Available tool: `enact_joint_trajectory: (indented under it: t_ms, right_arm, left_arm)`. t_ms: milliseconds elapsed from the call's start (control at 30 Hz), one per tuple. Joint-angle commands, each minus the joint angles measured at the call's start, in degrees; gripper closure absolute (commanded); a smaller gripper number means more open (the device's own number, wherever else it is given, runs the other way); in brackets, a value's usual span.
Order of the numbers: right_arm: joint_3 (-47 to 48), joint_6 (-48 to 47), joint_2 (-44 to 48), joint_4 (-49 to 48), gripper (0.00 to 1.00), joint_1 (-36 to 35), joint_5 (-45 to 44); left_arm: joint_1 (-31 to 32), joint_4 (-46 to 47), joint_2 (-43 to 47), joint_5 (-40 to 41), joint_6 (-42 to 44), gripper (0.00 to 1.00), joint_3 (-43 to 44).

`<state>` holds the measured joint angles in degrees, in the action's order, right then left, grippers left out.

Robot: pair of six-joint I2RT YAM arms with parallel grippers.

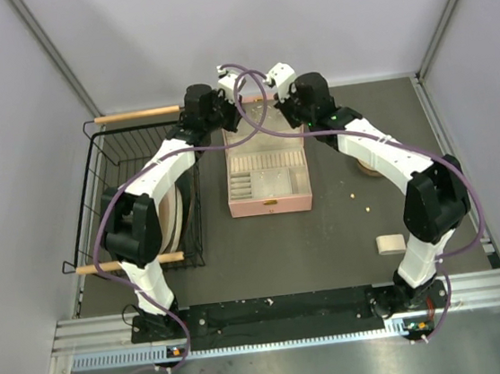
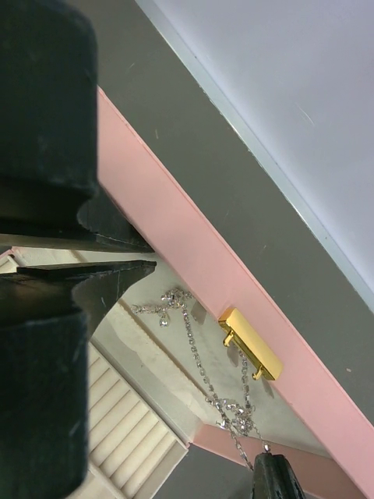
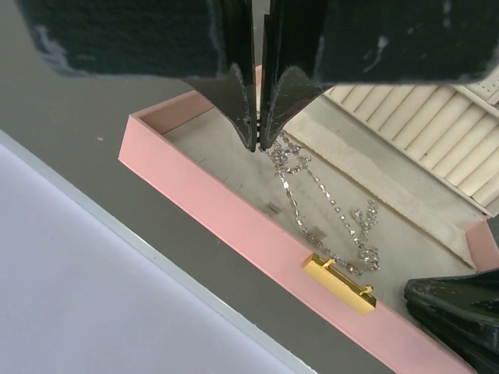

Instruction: Organize the mixed jewelry

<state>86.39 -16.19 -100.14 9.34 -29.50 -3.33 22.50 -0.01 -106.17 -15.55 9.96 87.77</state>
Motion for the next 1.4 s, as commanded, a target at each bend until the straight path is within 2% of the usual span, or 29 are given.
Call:
enact_joint_trajectory:
  t_ms: [0,400,600,833,1100,1367]
  right_arm:
    - [2.82,1.24,3.72,-0.38,1.00,-1.00,0.34]
    - [2.03,0.89,1.26,-1.17,0.98,-1.97,0.43]
    - [0.80,0.54,0.12,-2.22,0.93,-1.88,0.00]
    - [-0.25,0.45,-0.06,-2.66,0.82,-1.88,-0.18]
    - [-2.19,0.28,1.61,-3.19,0.82,-1.97,-0.27]
    - [-5.70,0.36,4.86,-3.72,0.77,-1.97,-0.09]
  left_arm:
    - [-0.70,3.35,2.02,1.23,-0.29,0.86,0.30]
    - [-0.79,3.26,3.95,0.35,-0.11,0.85,-1.81]
    - [-0.71,3.26,5.27,-0.71,0.06,0.84,-3.56]
    - [-0.79,3.35,6.68,-1.06,0.24,0.83,-5.59]
    - [-0.79,3.26,7.56,-2.29,0.94,0.83,-6.73]
    - [-0.71,3.70,8.87,-4.40,2.26,0.81,-9.54]
